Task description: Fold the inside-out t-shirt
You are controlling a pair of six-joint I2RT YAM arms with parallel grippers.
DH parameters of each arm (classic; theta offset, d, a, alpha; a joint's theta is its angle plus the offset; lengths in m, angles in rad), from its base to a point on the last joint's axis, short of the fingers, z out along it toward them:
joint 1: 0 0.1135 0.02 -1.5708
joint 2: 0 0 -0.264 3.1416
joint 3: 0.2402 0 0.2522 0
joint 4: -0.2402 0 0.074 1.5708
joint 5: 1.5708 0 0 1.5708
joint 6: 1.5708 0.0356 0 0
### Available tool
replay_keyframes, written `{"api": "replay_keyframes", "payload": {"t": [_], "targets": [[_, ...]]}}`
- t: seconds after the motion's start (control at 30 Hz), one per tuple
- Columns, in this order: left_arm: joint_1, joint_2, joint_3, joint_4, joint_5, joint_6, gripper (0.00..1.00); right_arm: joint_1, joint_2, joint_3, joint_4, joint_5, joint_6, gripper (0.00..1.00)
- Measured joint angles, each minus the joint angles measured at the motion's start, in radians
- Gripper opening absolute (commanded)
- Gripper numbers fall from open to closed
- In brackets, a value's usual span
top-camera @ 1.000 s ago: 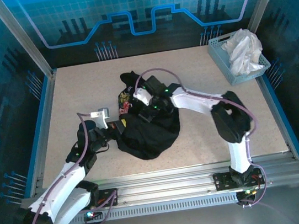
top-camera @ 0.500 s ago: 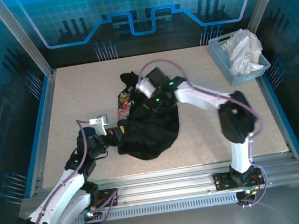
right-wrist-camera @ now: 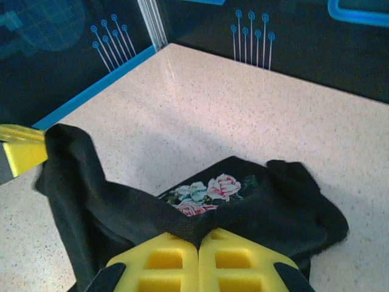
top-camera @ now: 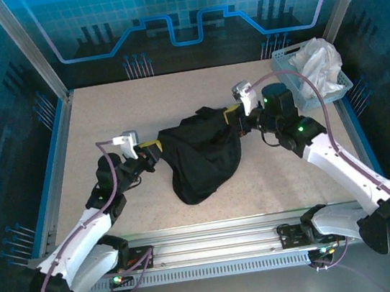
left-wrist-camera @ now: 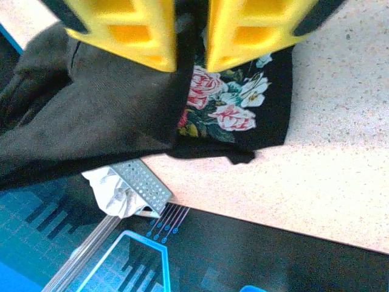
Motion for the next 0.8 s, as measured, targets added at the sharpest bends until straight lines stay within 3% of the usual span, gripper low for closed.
{"api": "replay_keyframes", "payload": {"t": [0.2, 0.37, 0.63, 0.8], "targets": [[0.0, 0.044, -0.101, 0.023, 0.076, -0.013, 0.54, 0.001, -0.006, -0.054, 0.019, -0.026, 0.017, 0.0], [-0.036, 0.009, -0.086, -0.026, 0.071, 0.016, 0.71, 0.006, 0.021, -0.01, 0.01, -0.074, 0.007, 0.0], [-0.257, 0.164, 0.233, -0.162, -0.051, 0.284, 0.89, 0.016, 0.062, 0.064, -0.025, -0.137, -0.03, 0.0], [-0.319, 0.347, 0.394, -0.24, -0.089, 0.431, 0.86, 0.016, 0.077, 0.076, -0.045, -0.159, -0.041, 0.0]]}}
